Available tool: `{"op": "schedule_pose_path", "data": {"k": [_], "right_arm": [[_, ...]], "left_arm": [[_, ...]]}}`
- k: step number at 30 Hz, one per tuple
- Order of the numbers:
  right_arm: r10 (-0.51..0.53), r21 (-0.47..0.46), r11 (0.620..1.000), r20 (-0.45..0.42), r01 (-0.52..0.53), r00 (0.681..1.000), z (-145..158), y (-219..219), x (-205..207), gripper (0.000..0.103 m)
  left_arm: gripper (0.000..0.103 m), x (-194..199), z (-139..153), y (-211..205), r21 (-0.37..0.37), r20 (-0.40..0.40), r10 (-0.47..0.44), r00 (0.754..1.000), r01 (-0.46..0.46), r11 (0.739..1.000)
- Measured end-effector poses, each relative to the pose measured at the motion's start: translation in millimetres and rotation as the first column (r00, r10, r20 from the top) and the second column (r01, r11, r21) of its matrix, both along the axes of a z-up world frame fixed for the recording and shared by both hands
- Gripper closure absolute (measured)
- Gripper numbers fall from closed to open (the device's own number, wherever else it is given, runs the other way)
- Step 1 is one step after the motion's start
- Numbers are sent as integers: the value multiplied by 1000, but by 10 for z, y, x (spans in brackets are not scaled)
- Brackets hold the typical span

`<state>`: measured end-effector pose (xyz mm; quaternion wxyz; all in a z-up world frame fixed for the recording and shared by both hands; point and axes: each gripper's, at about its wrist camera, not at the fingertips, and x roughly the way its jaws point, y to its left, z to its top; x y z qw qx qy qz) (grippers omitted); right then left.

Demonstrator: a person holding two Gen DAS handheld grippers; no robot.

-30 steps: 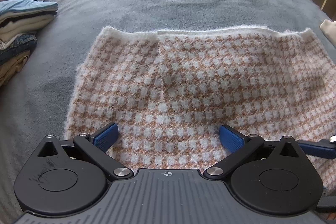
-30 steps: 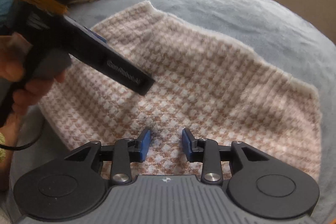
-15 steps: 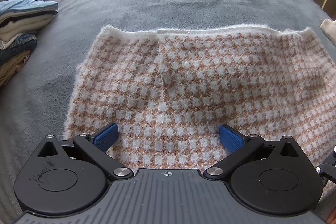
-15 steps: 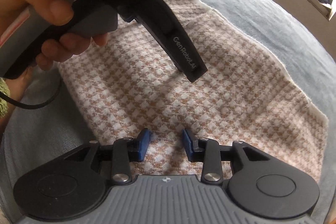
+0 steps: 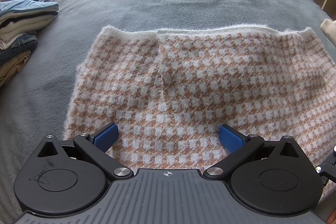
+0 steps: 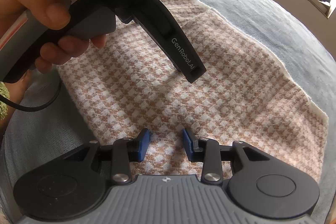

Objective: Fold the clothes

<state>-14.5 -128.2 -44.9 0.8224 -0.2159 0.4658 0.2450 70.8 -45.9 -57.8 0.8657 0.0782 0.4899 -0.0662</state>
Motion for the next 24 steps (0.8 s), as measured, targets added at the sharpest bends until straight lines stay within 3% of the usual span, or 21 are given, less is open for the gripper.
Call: {"op": "schedule_pose_path", "data": {"k": [17,24], "right_arm": [[-22,28,999,-4,22,1000,66,-5,24,65],[-197,17,980,71,197,978,240,-308,166,65]], "left_arm": [[0,6,-4,6,-2,4,1,1000,-1,1000],[0,-2,-7,6,-2,4,1,1000,-1,1000]]}}
